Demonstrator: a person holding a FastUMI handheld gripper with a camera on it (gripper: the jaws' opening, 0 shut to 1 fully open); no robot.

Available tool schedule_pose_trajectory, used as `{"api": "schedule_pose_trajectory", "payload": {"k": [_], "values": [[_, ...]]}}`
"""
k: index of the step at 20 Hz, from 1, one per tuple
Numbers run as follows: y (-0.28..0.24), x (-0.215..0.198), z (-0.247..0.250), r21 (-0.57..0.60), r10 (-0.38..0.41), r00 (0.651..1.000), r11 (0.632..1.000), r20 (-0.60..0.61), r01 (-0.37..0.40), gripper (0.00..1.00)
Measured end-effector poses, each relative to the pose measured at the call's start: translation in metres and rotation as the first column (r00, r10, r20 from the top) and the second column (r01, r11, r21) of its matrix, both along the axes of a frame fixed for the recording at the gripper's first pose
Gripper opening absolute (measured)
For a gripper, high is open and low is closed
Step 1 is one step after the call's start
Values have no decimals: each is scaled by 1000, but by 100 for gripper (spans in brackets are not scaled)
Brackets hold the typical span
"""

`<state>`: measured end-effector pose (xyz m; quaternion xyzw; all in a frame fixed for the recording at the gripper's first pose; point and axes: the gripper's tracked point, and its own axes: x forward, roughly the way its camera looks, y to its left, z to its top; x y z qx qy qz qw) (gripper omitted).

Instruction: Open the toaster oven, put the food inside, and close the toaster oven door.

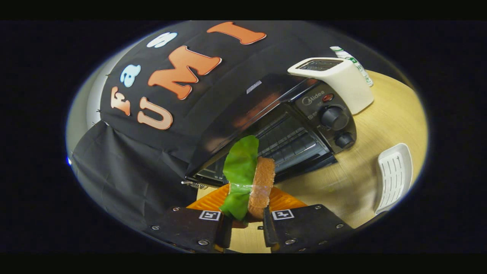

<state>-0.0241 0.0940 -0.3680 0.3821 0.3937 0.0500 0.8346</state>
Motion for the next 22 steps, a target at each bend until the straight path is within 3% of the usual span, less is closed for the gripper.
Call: {"api": "schedule_pose_trajectory", "payload": {"k": [7,11,17,22], "values": [[26,36,-23,96,-85,996,992,13,83,34],[28,54,-33,87,-127,991,989,43,123,34],[0,84,-43,61,-266,959,963,96,261,35],[0,102,-52,36,-317,940,948,129,315,34]]}}
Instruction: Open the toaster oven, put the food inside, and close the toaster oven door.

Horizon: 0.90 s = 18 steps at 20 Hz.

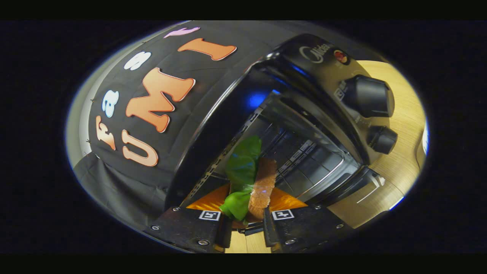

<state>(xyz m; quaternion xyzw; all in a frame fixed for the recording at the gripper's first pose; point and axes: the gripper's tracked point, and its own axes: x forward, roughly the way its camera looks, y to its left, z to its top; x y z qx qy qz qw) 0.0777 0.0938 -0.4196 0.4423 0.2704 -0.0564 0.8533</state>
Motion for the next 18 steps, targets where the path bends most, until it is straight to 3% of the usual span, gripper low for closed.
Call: {"api": "schedule_pose_trajectory", "payload": {"k": [4,6,13,16,18], "values": [[-8,-1,-7,-150,10,1000,989,-23,-14,38],[-13,-2,-6,-222,23,998,974,-50,-34,46],[-35,-5,1,-534,105,988,832,-110,-148,87],[-38,-7,5,-600,128,983,780,-129,-180,91],[-37,-14,8,-594,128,978,778,-167,-203,93]]}}
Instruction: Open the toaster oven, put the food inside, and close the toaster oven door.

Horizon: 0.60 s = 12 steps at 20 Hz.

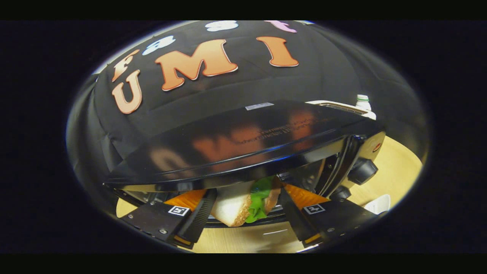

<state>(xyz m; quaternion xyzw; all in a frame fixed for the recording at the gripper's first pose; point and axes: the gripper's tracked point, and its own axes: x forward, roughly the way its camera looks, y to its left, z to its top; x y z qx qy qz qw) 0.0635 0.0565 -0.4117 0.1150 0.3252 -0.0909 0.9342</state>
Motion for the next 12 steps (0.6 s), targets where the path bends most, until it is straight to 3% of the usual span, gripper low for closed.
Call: {"api": "schedule_pose_trajectory", "payload": {"k": [5,12], "values": [[-14,-8,15,-147,61,997,987,-49,-68,99],[-1,-52,54,-141,193,980,970,-38,-197,98]]}}
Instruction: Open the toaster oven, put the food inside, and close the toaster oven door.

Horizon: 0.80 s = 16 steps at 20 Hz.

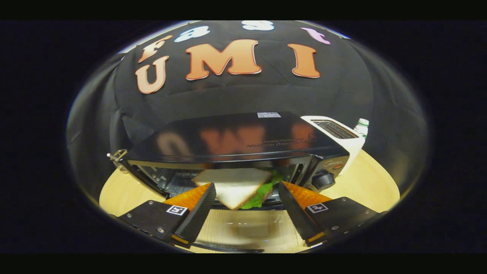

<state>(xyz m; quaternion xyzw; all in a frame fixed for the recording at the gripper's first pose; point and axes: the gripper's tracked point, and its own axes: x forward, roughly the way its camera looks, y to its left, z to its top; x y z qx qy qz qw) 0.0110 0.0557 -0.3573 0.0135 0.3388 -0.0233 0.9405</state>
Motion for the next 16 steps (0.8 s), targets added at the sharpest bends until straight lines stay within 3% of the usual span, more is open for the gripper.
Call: {"api": "schedule_pose_trajectory", "payload": {"k": [7,16], "values": [[21,-66,20,86,111,993,991,-35,-107,98],[36,-153,-22,84,232,949,972,-213,-219,97]]}}
